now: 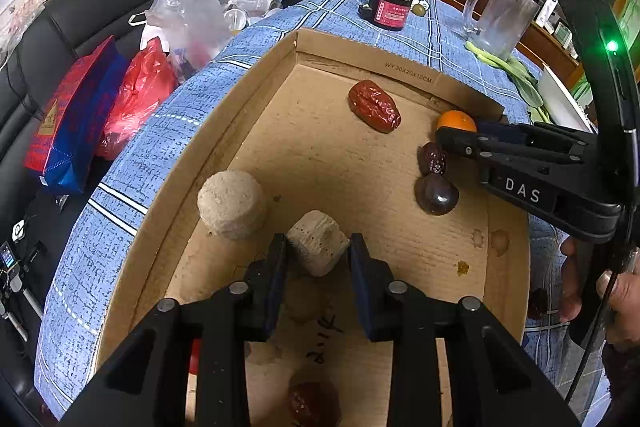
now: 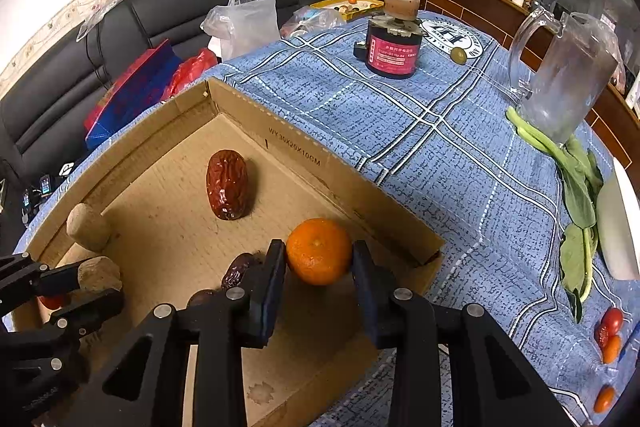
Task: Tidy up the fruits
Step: 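Lower the tangerine into the tray and open the right tool while the left tool releases the cube, then move both tools back over the remaining cakes on the cloth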
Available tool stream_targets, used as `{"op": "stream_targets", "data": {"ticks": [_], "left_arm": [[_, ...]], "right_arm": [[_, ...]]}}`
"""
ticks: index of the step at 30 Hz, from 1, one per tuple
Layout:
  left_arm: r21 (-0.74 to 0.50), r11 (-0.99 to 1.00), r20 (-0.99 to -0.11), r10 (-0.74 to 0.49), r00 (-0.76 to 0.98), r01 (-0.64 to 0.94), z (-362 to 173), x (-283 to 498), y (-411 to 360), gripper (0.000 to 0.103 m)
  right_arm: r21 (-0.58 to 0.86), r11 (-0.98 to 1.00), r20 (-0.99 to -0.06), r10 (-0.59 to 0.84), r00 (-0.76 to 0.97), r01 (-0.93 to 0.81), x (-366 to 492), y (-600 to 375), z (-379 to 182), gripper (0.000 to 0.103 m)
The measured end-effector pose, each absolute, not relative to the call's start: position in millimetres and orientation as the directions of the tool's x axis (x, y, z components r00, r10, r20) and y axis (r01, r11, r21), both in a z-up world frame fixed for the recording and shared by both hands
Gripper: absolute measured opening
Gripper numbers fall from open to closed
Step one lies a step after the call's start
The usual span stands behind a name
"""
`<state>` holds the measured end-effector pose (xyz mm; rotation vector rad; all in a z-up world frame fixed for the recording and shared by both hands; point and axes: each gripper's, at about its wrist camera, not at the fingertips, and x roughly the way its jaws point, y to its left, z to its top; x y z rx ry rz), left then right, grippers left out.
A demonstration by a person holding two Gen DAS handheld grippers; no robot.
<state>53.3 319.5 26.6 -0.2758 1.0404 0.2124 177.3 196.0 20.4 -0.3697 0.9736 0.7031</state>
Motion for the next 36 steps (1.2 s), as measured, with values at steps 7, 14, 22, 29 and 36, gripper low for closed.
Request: {"op": "stream_targets", "data": {"ticks": [7, 14, 22, 29, 36], "left_arm": [[-0.12, 0.947, -0.872, 0.042, 0.488, -0.297, 26.8, 51.3, 317.7, 0.034], [-0.116, 0.947, -0.869, 0.049, 0.492, -0.299, 30.5, 48.0, 315.7, 0.042], [-0.095, 0.947, -0.86, 0.078, 0.504, -0.307, 39.8, 38.2, 311.1, 0.049], [-0.088, 0.939, -0.85, 0.104, 0.517, -0.334, 49.6, 24.0, 310.5, 0.057], [-0.074, 0.933, -0.841, 0.131, 0.525, -0.352, 56.9, 7.0, 304.0, 0.058]], "right_arm": [[0.002, 0.731, -0.844, 0.367, 0.391, -0.683, 175.2, 192.5, 24.0, 0.05], [-0.003, 0.737, -0.84, 0.365, 0.402, -0.676, 170.9, 187.2, 30.5, 0.05], [-0.004, 0.742, -0.832, 0.369, 0.414, -0.671, 157.2, 176.1, 42.4, 0.05], [-0.001, 0.749, -0.827, 0.372, 0.422, -0.662, 141.7, 159.9, 53.0, 0.05], [0.016, 0.761, -0.828, 0.373, 0.418, -0.648, 122.8, 137.4, 58.8, 0.05]]}}
